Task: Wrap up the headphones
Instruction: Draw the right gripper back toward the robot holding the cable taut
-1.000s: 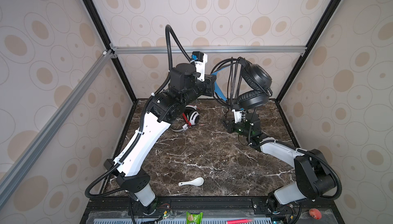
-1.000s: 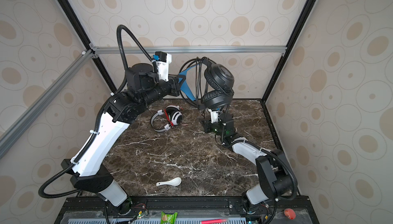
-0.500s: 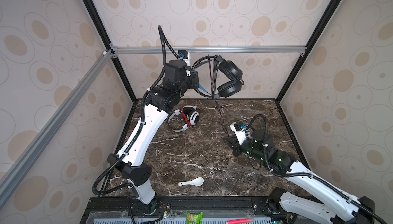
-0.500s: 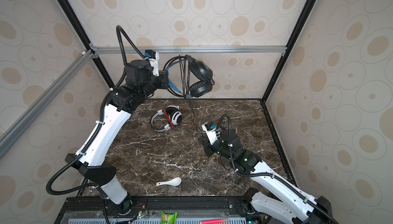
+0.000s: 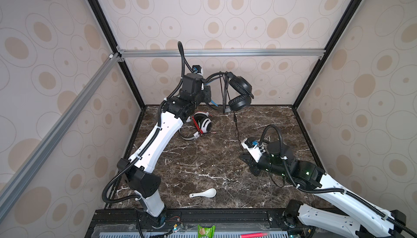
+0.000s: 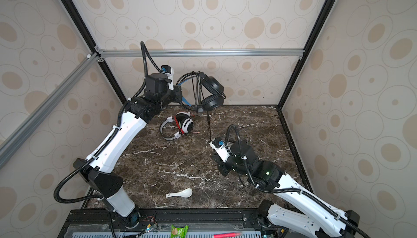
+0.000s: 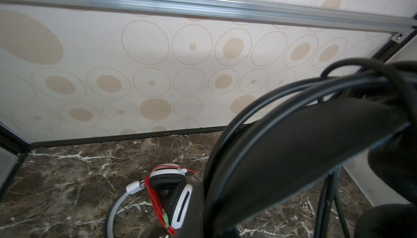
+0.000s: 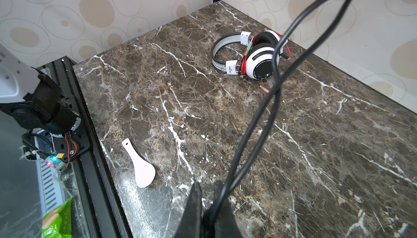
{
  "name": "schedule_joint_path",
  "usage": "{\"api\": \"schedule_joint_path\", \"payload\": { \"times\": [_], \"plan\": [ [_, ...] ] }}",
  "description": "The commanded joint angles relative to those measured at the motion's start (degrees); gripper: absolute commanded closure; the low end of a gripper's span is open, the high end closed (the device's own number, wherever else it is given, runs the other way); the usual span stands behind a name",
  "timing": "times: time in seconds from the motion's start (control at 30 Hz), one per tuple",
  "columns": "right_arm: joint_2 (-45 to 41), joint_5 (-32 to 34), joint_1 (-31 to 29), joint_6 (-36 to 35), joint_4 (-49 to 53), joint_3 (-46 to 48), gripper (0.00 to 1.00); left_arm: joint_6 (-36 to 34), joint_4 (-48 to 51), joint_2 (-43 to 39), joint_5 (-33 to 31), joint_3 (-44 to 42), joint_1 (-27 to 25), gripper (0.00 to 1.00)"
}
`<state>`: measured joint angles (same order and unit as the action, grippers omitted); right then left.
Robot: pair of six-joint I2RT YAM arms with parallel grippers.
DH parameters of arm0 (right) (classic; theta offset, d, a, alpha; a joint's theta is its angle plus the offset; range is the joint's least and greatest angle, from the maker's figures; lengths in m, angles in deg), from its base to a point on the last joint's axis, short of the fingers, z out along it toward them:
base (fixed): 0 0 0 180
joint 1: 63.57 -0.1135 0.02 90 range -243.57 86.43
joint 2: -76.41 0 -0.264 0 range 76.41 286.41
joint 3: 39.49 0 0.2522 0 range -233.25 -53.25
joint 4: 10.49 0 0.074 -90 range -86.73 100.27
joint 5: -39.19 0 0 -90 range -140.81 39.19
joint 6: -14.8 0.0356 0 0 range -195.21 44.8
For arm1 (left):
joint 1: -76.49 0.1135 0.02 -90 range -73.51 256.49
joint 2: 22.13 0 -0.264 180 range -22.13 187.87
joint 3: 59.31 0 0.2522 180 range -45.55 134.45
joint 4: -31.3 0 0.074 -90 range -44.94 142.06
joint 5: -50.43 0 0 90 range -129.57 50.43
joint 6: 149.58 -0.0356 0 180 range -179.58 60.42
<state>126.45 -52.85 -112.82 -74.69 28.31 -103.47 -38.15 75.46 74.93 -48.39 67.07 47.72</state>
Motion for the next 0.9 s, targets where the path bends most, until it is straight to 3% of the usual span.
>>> {"api": "schedule_joint_path", "payload": {
  "times": [0.0, 0.2, 0.33, 0.5, 0.73, 0.87],
  "plan": [
    [0.0, 2.1, -0.7, 2.8, -3.4, 4.3, 1.00, 9.8, -12.1, -5.4, 0.9, 1.3, 1.1, 1.00],
    [1.5, 2.9, -0.6, 9.0, -11.3, 11.4, 1.00, 8.5, -8.1, -4.6, -1.0, 6.8, 1.1, 1.00],
    [0.0, 8.9, -0.6, 14.1, -13.8, 16.0, 1.00, 7.0, -6.7, -4.4, -2.2, 9.4, 1.1, 1.00],
    [1.0, 6.4, -0.2, 13.4, -16.2, 17.6, 1.00, 7.6, -6.0, -4.8, -1.3, 9.4, 1.1, 1.00],
    [8.1, 3.2, -1.2, 10.3, -16.9, 12.6, 1.00, 15.1, -13.1, -5.2, 2.0, 4.9, 0.7, 1.00],
    [11.4, 3.4, -2.8, 7.8, -16.3, 9.2, 1.00, 16.2, -14.6, -4.0, -0.1, 4.3, -0.6, 1.00]
  ]
}}
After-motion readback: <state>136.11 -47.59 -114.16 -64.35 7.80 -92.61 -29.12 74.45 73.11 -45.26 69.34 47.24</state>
